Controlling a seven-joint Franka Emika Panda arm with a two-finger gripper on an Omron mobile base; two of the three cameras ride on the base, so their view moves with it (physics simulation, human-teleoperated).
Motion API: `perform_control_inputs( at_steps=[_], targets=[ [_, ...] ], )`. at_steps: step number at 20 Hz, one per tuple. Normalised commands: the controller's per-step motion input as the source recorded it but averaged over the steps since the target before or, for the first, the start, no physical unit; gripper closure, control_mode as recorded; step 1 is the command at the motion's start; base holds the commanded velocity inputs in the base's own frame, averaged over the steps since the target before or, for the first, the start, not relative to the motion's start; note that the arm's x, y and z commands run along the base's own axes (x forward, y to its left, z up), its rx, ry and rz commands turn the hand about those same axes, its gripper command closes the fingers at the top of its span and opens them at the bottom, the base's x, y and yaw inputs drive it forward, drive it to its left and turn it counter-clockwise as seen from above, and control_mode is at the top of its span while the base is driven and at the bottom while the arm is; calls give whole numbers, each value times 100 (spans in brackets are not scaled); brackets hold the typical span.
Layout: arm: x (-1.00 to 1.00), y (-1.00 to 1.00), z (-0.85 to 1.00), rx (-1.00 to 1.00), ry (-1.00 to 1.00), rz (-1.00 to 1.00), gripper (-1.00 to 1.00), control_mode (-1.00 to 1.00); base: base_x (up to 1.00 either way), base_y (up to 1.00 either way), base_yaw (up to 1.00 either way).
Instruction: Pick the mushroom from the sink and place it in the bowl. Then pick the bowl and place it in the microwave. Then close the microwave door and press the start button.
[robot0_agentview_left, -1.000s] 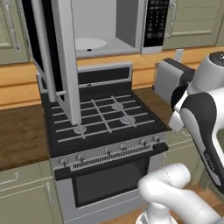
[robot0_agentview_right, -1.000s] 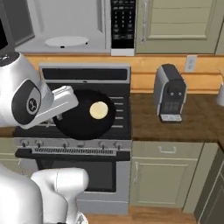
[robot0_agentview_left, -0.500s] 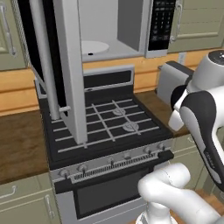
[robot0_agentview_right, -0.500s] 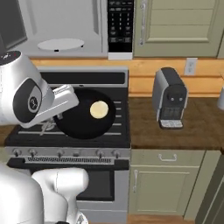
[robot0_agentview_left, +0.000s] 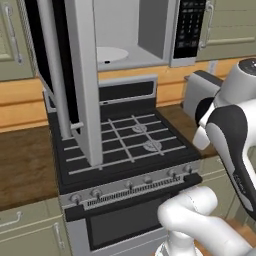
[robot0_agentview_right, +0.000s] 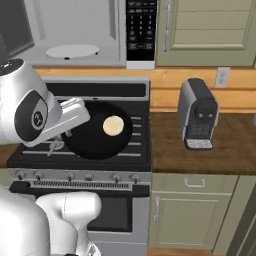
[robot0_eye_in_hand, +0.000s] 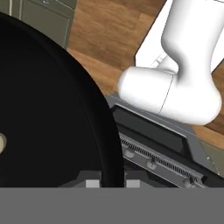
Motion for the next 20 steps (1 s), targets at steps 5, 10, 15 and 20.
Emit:
perform_control_inputs(
  at_steps=[5,10,15,20],
  targets=[
    [0,0,0,0,0,0,100,100,61,0,7],
    [0,2,0,1,-3,1,100,-100,44,1,0],
    [1,26,8,-2,-29,34,100,-100,0,0,0],
    [9,11,25,-9,-28,69,100,-100,0,0,0]
  ],
)
